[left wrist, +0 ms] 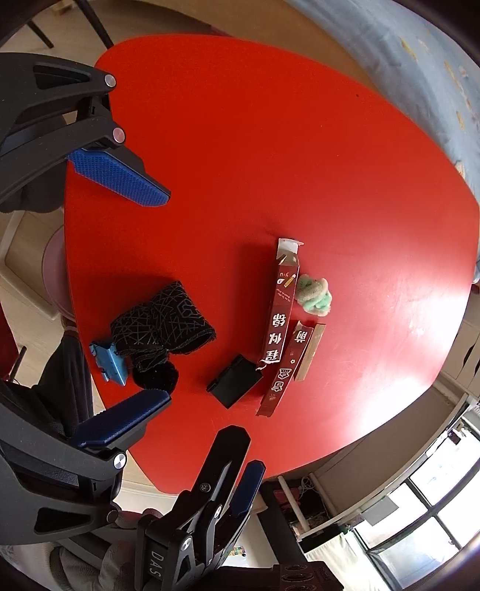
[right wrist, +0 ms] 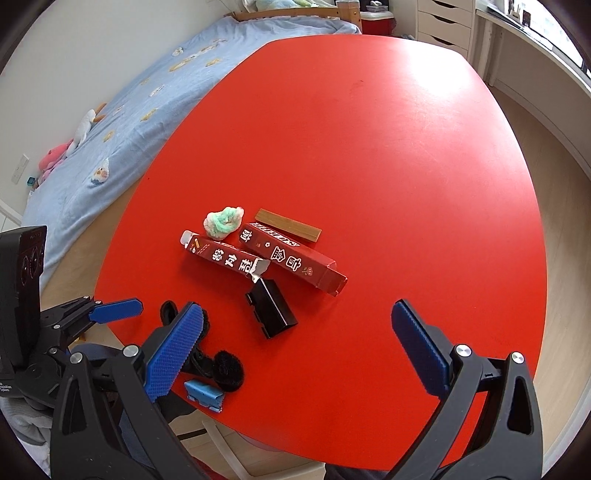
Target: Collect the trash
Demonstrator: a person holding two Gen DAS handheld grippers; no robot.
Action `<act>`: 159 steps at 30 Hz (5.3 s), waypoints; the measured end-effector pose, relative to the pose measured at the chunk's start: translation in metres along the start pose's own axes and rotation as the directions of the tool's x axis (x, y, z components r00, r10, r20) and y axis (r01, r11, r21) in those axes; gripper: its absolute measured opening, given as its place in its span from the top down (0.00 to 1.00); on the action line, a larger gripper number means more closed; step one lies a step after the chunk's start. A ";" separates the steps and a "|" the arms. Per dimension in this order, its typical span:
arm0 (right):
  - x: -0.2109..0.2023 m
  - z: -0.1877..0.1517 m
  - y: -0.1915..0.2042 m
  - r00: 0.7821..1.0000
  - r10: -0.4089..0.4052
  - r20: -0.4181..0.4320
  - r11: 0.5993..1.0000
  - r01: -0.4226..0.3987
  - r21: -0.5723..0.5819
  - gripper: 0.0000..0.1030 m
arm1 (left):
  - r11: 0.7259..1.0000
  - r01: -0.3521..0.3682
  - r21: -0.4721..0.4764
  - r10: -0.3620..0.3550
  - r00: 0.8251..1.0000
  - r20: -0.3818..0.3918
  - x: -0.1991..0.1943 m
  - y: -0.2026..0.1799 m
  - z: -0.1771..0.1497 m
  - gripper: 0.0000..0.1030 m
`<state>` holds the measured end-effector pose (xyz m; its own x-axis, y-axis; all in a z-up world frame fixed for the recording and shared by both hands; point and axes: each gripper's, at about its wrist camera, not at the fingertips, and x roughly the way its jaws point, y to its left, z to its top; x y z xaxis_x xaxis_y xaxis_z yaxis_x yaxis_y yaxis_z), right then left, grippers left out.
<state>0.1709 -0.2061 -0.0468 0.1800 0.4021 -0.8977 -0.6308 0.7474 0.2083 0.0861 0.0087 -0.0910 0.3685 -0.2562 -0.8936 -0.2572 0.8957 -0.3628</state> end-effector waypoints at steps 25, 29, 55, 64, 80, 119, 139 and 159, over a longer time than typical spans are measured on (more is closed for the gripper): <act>0.030 -0.006 0.012 0.996 -0.017 -0.083 0.997 0.010 -0.076 0.55 | 0.994 -0.037 0.106 0.038 0.999 -0.007 0.003 -0.016 0.000 0.44; 0.031 -0.010 0.009 0.996 -0.016 -0.087 0.996 0.008 -0.086 0.70 | 0.992 -0.024 0.123 0.024 1.000 -0.005 0.002 -0.021 0.002 0.54; 0.013 -0.018 0.006 0.999 0.007 -0.031 0.998 -0.009 -0.063 0.90 | 0.985 -0.031 0.170 0.017 0.996 0.085 -0.014 -0.015 0.008 0.81; 0.007 -0.019 0.004 1.000 -0.009 -0.014 0.998 0.008 -0.062 0.91 | 0.982 -0.037 0.186 0.017 0.994 0.105 -0.032 -0.005 -0.002 0.82; -0.006 -0.019 0.003 0.999 -0.021 0.026 0.998 0.023 -0.053 0.95 | 0.977 -0.040 0.210 0.011 0.991 0.136 -0.047 -0.015 -0.011 0.82; 0.027 -0.008 0.006 0.994 -0.102 -0.050 0.990 0.096 -0.103 0.08 | 0.978 -0.042 0.206 0.015 0.991 0.131 -0.047 -0.014 -0.008 0.82; 0.039 -0.010 0.020 0.986 -0.144 -0.089 0.971 0.123 -0.205 0.76 | 0.978 -0.040 0.204 0.014 0.992 0.128 -0.045 -0.013 -0.007 0.82; -0.009 -0.019 0.015 0.997 -0.081 0.020 0.987 0.083 -0.141 0.76 | 0.966 -0.053 0.253 0.013 0.988 0.157 -0.058 -0.025 -0.016 0.83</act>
<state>0.1457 -0.2086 -0.0425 0.2457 0.3508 -0.9036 -0.7136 0.6964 0.0763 0.0563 -0.0044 -0.0344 0.5005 -0.1844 -0.8459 -0.0417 0.9708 -0.2363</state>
